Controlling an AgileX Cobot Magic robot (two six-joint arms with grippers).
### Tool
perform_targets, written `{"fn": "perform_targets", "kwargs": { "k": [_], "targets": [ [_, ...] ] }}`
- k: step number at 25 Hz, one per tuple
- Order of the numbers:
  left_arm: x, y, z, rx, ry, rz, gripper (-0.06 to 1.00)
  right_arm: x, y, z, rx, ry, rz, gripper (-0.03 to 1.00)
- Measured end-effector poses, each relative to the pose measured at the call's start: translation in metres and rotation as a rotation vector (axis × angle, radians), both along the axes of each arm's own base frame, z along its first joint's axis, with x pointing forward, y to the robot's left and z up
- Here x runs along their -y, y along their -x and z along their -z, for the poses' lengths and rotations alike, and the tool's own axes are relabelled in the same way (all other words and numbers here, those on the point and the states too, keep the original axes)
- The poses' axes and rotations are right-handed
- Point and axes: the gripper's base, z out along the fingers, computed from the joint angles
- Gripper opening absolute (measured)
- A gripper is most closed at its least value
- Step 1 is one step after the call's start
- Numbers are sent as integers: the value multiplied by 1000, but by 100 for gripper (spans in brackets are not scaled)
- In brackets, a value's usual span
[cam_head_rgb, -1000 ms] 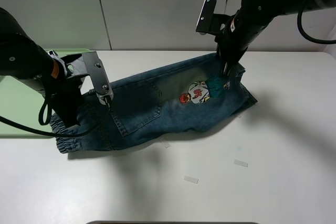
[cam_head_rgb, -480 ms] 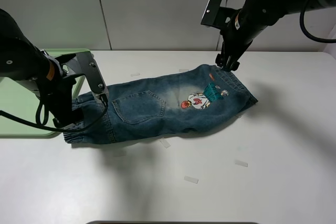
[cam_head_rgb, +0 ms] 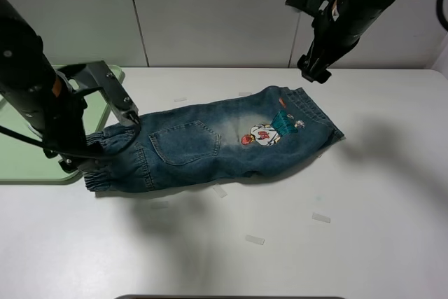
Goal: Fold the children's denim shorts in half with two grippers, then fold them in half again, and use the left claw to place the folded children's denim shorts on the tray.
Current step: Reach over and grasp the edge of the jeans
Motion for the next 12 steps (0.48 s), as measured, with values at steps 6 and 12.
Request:
{"fn": "perform_targets", "kwargs": {
  "k": [6,12],
  "targets": [
    [-18,27,-54,43,54,-197,99,5,23,-23,-78,-127,143,69],
    [-39,74,-114,235,271,-278,99,1,40,-24,-234,-227,235,69]
  ]
}}
